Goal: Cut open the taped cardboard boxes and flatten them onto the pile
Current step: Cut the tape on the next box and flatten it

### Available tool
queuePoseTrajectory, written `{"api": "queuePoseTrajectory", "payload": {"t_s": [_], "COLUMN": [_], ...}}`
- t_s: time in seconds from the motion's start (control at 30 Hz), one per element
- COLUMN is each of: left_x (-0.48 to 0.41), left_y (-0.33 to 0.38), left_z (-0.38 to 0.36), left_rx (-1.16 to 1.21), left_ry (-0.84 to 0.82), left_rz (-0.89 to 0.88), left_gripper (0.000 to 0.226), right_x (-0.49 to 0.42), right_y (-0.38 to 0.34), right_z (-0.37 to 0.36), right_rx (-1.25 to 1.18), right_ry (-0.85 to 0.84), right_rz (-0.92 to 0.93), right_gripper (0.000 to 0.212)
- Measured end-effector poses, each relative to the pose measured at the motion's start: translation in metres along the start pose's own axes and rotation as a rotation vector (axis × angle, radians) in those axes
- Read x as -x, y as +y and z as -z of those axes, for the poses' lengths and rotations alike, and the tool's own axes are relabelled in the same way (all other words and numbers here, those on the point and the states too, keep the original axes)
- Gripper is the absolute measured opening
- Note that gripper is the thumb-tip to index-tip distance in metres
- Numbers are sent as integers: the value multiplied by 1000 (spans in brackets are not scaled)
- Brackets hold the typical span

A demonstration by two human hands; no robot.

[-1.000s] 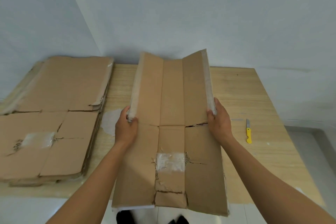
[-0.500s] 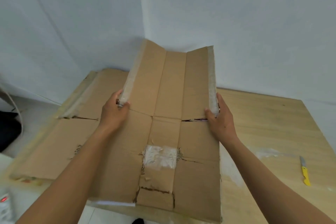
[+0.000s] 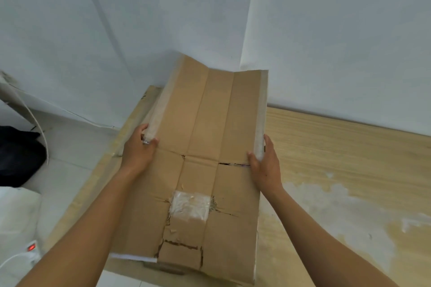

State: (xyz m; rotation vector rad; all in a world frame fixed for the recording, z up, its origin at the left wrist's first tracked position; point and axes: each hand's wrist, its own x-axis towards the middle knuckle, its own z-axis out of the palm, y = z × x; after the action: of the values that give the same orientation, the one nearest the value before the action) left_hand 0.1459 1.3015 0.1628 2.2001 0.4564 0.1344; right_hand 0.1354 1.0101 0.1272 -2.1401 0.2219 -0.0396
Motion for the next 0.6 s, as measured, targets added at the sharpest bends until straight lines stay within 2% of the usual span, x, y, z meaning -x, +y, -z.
{"api": "queuePoseTrajectory", "payload": {"t_s": [0.27,0.4,0.5,0.6], "left_x": [-15,-18,-13,-4], "left_y": [-46,-60,-64,-63], "left_z": [-17,-18,-22,-29], "left_rx": [-68,-257,-393,-506], "left_ry": [-83,-66,-53,-74], "left_rz": [69,57,-14,-193], "left_gripper": [49,48,47,46], "right_x": [-2,-4,3,14], "right_y": [14,19,16,14], "right_z": [-19,-19,-19,-20], "right_rx": [199,377,472,495], "right_ry": [-109,-176,-148,-185], "right_rz": [-109,-154,-122,-71], "right_gripper": [66,70,72,64]}}
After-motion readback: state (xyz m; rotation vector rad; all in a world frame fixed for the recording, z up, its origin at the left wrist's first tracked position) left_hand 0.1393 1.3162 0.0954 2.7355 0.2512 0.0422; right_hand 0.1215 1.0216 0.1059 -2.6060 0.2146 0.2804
